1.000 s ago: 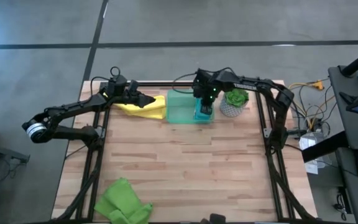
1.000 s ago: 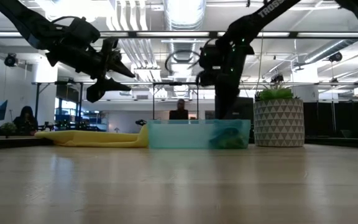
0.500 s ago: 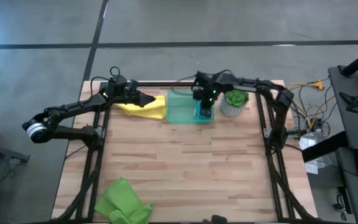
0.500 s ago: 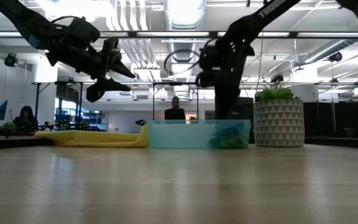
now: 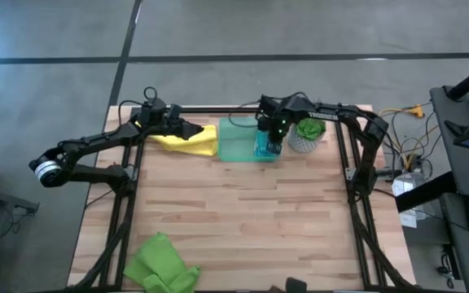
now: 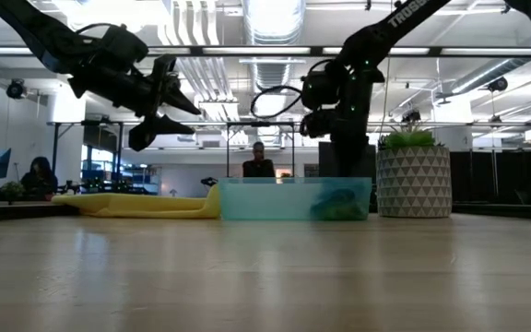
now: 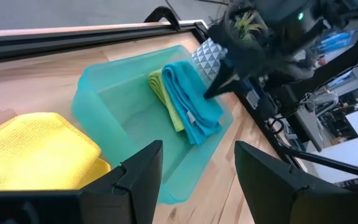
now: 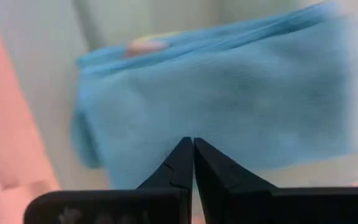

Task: Fold microfiber towels
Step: Put the blue microfiber cloth into the blue bin, then fold the yellow microfiber cloth

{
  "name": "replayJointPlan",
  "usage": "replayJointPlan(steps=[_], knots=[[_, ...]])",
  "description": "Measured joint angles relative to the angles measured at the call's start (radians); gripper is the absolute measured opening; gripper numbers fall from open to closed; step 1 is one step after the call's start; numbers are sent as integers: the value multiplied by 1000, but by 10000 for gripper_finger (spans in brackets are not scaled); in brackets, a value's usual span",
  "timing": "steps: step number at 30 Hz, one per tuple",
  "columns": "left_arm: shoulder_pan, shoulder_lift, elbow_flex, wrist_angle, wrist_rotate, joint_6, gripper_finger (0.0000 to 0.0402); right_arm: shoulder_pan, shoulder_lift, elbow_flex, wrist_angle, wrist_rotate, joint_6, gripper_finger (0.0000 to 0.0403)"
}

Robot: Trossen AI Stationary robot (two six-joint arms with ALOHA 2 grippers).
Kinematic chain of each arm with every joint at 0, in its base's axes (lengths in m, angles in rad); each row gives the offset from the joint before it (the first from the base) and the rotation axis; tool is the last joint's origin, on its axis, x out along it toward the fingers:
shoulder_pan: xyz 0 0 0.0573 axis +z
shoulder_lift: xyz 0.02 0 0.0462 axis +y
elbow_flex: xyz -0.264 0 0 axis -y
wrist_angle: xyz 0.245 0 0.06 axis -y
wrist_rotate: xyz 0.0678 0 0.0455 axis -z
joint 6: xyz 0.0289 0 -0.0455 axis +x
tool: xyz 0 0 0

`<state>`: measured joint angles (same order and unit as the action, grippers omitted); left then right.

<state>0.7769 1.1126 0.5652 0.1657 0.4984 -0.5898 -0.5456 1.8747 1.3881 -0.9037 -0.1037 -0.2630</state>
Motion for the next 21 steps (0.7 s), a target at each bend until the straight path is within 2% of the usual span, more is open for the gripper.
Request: replayJointPlan(steps=[7, 15, 21], knots=[[0, 0, 0, 13, 0, -1, 184, -74, 5, 30, 131, 24, 1, 9], [0, 0, 0, 15, 0, -8, 184, -97, 91, 60, 105, 30, 46, 9], [-1, 0, 0, 13, 8, -34, 184, -115, -32, 141, 113, 80, 88, 9]])
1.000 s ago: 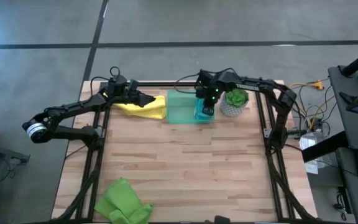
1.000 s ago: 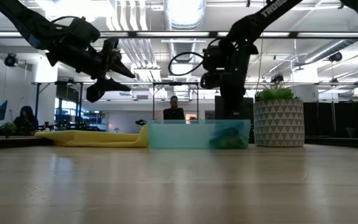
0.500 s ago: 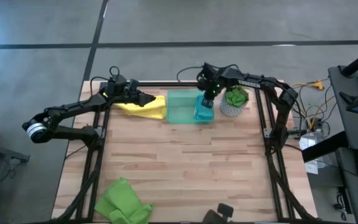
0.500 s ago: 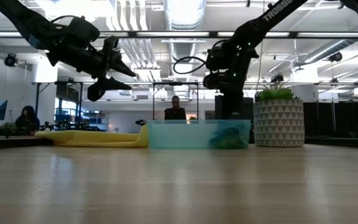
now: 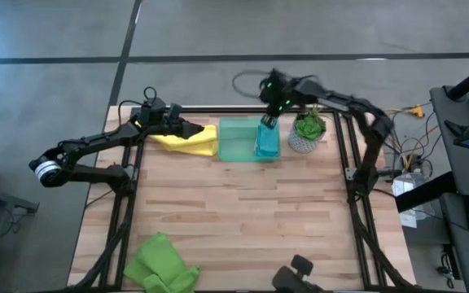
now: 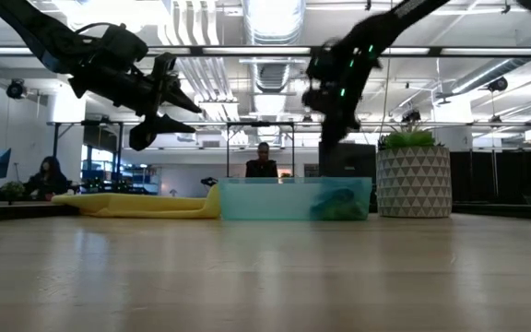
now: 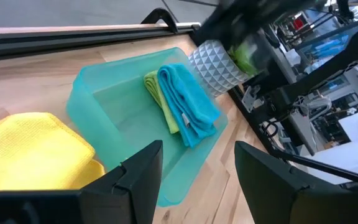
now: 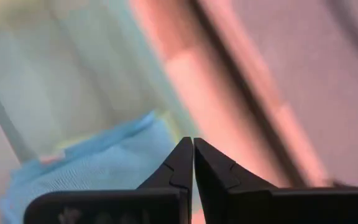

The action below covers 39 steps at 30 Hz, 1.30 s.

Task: Fold microfiber towels
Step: Fold the yellow microfiber cloth

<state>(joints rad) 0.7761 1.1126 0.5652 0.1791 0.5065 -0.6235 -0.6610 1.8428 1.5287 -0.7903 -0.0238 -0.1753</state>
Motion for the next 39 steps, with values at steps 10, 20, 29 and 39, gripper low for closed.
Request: replayJointPlan(steps=[10, 20, 29, 39], knots=[[0, 0, 0, -3, 68, 46, 184, -3, -400, -136, -10, -184, 48, 9], [-163, -2, 8, -213, 56, 197, 184, 234, -867, -700, 294, -343, 401, 9], [-251, 73, 189, -431, -293, 486, 184, 523, -1110, -986, 647, -20, 723, 9], [-50, 379, 571, -978, -518, 599, 184, 584, -1119, -970, 659, 0, 783, 9]])
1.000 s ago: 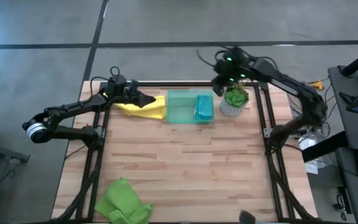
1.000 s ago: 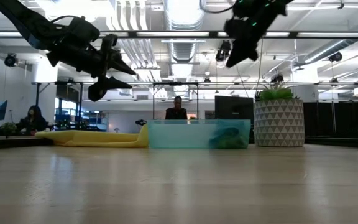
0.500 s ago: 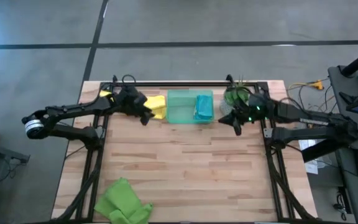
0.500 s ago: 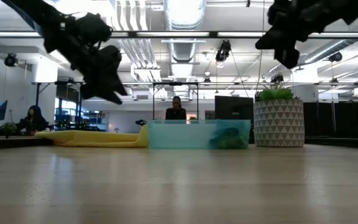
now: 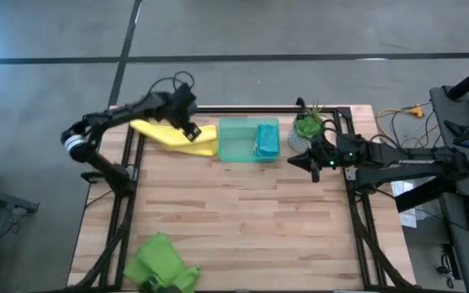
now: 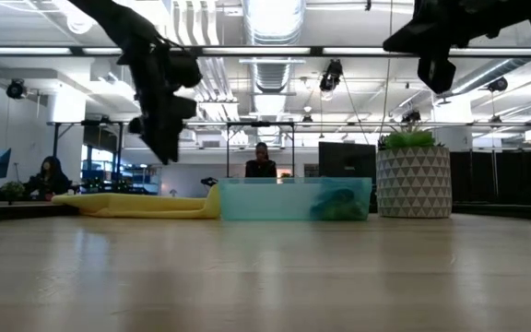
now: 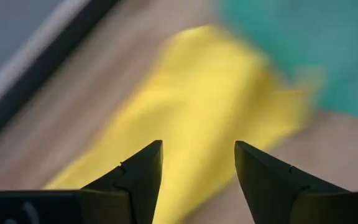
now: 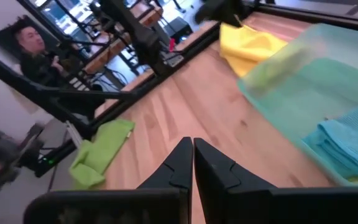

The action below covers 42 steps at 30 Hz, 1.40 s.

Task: Fold microfiber towels
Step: Fold the yellow microfiber cloth

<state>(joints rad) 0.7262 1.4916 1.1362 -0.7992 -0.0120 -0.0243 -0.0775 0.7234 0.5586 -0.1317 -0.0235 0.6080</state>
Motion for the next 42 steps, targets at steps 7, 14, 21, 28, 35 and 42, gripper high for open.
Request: replayJointPlan(steps=[7, 14, 21, 28, 35, 42], knots=[[233, 92, 154, -290, -124, 108, 184, 32, 29, 37, 2, 3, -18, 9], [435, 221, 209, -387, -70, 79, 184, 38, 59, 40, 12, 27, -30, 9], [433, 330, 325, -404, -58, 157, 184, 51, 82, 40, 50, 27, -21, 9], [399, 413, 338, -448, -125, 408, 184, 54, 98, 43, 67, 36, -22, 9], [389, 510, 329, -449, -65, 477, 184, 54, 96, 43, 69, 51, -13, 9], [370, 562, 326, -450, -69, 479, 182, 54, 96, 43, 69, 51, -14, 9]])
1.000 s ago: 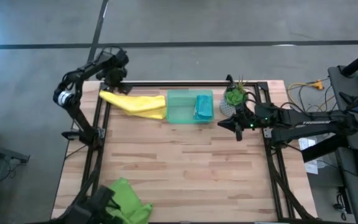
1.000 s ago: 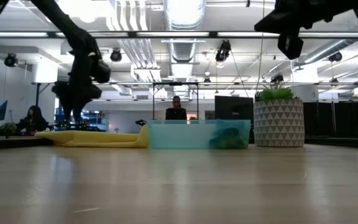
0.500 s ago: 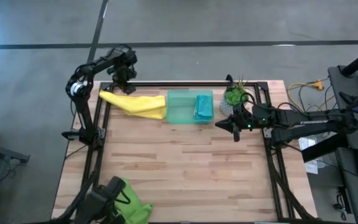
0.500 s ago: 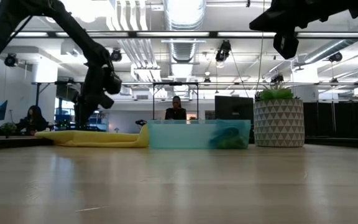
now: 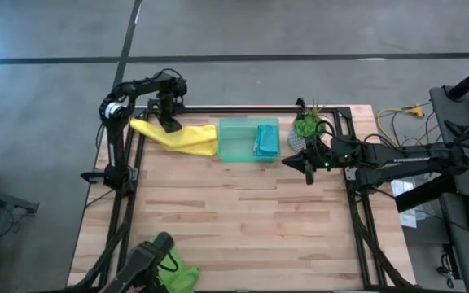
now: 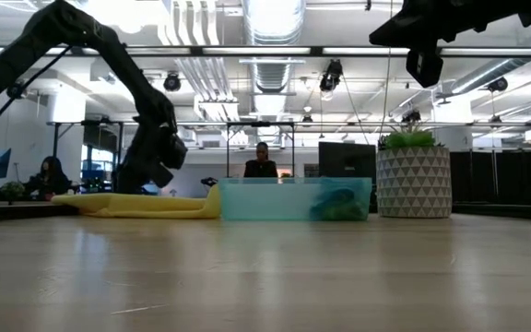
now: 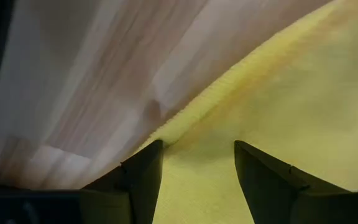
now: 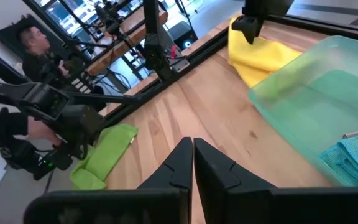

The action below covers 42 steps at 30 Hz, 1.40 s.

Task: Fold microfiber towels
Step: Fold the yellow microfiber cloth

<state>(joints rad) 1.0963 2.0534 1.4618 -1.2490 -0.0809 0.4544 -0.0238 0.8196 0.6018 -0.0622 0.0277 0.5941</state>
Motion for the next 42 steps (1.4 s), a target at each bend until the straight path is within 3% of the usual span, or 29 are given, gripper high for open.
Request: replayJointPlan(steps=[4, 9, 16, 20, 24, 28, 32, 37, 42], knots=[[-20, 5, -10, -14, -31, 2, 136, 0, 0, 0, 0, 0, -6, 9], [-46, -10, -2, -53, -27, -1, 17, 0, 0, 0, 0, 0, -13, 9], [-73, -228, 27, -102, -16, -57, 2, 0, 0, 0, 32, 0, -23, 9], [-119, -433, 24, -112, 130, -65, 1, 0, 1, 0, 150, 0, -91, 9], [-218, -623, 21, -110, 247, -72, 1, -4, 42, 0, 344, -2, -198, 9], [-358, -762, 21, -61, 257, -161, 1, -30, 121, 22, 467, -34, -209, 19], [-498, -840, 21, 81, 263, -430, 0, -49, 243, 101, 459, -126, -211, 47], [-614, -877, 10, 459, 253, -871, 0, -48, 395, 257, 460, -185, -293, 100], [-692, -882, 3, 834, 103, -1027, 0, -47, 460, 417, 403, -184, -402, 141]])
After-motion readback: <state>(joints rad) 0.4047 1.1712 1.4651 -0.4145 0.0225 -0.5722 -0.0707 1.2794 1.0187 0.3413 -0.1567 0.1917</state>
